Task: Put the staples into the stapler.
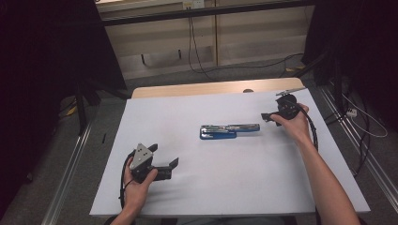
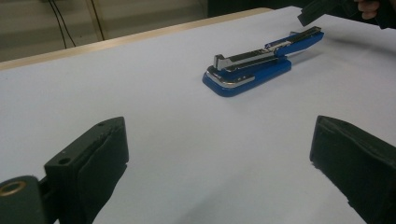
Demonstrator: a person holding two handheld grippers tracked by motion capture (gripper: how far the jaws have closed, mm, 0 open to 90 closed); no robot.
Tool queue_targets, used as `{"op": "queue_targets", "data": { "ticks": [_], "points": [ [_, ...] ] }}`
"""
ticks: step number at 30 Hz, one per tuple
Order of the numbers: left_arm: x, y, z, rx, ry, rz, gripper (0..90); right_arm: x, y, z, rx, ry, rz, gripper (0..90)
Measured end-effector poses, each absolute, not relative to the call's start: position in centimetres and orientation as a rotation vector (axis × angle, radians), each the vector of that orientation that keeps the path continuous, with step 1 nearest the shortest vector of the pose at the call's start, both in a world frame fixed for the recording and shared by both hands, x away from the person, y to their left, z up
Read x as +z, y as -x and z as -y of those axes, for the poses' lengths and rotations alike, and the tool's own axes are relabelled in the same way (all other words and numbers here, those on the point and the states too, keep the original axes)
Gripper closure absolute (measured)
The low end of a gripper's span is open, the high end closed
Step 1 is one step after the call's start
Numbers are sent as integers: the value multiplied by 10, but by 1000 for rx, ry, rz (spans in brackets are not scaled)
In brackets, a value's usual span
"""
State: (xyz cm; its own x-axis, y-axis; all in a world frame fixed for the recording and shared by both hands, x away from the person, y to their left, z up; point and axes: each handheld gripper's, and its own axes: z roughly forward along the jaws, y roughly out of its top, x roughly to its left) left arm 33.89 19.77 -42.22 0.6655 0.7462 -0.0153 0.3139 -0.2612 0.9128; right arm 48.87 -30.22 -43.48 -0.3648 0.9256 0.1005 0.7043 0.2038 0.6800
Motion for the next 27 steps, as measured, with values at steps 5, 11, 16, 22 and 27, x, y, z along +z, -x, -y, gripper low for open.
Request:
{"op": "queue_targets", "data": {
  "ticks": [5, 11, 16, 22, 27],
  "points": [
    [-422, -340, -198, 501, -1843, -844, 46, -434, -494, 303, 892, -1538, -2234, 191],
    [-421, -339, -197, 514, -1840, -836, 47, -432, -496, 300, 842, -1510, -2292, 399],
    [-421, -338, -194, 529, -1856, -814, 46, -438, -498, 298, 819, -1507, -2349, 528],
    [-421, -340, -194, 528, -1862, -817, 46, -439, -499, 295, 788, -1484, -2394, 590],
    [-422, -340, -193, 525, -1872, -819, 46, -437, -503, 293, 736, -1447, -2442, 613]
  ]
}}
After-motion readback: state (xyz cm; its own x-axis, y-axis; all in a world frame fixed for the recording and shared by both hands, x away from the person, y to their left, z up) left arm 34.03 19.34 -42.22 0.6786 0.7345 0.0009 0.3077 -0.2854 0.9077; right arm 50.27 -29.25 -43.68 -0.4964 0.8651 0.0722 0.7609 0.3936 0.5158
